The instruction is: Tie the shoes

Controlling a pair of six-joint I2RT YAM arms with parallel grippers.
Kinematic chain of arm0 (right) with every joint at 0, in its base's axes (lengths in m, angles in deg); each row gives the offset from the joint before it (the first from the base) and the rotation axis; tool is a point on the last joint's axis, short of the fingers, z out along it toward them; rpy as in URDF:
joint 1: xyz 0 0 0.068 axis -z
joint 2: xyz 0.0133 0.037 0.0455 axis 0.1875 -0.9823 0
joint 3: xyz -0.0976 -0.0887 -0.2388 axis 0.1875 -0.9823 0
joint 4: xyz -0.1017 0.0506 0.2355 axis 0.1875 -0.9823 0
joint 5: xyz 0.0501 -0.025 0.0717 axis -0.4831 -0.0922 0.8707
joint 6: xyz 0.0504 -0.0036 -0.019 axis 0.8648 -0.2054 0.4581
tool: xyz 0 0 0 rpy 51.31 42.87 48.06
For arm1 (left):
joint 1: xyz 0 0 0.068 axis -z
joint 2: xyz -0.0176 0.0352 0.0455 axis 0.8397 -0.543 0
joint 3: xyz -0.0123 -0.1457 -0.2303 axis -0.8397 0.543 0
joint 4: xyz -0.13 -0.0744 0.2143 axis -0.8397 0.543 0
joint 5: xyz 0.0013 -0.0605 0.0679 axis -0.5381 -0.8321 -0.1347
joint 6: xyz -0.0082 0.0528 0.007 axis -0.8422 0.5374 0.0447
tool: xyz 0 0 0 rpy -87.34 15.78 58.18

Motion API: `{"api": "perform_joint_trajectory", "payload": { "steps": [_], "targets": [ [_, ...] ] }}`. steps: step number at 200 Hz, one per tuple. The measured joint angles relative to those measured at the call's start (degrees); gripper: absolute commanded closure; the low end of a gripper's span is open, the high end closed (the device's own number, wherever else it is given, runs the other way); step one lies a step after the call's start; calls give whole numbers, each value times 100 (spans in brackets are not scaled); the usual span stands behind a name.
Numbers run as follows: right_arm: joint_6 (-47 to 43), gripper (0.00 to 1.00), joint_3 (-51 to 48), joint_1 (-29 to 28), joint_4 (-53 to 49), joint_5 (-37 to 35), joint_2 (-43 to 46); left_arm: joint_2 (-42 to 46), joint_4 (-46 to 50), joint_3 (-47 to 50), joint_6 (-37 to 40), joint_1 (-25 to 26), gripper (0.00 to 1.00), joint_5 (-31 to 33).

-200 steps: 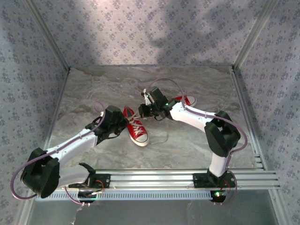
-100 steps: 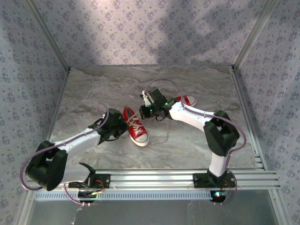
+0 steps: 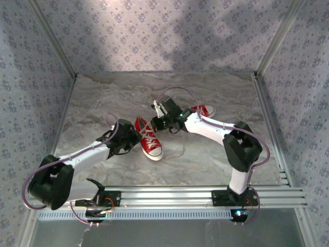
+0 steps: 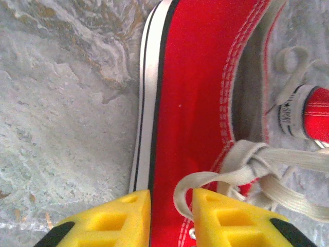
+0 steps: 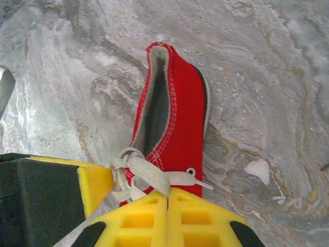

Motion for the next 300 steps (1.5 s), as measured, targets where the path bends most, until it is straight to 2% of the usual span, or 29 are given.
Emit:
{"api": "perform_joint_trajectory", "payload": {
  "steps": [29,53,73,85,105,127,156,213,259,300],
  "targets": [
    [-140,100,0,-61,125,61,0,437,122,15,-7,0,53,136],
    [-179,100,0,-72,149,68,0,662,199,31,-2,0,51,170],
    [-179,100,0,-72,149,63,0,807,271,46,-13,0,62,162],
    [-179,100,0,-72,149,37,0,887,284,52,-26,2,72,166],
    [-125,100,0,-70,144,-46,0,918,262,52,17,63,81,160],
    [98,100,-7,-35,146,-76,0,756,243,7,44,221,86,142],
    [509,100,-15,61,153,28,0,378,127,-151,42,334,89,125],
    [780,100,-15,70,153,90,0,50,15,-251,42,345,89,146],
    [798,100,-15,70,153,90,0,-179,-7,-365,28,345,79,195],
    [796,100,-15,68,142,87,0,-391,-26,-437,15,345,76,212]
  ]
}}
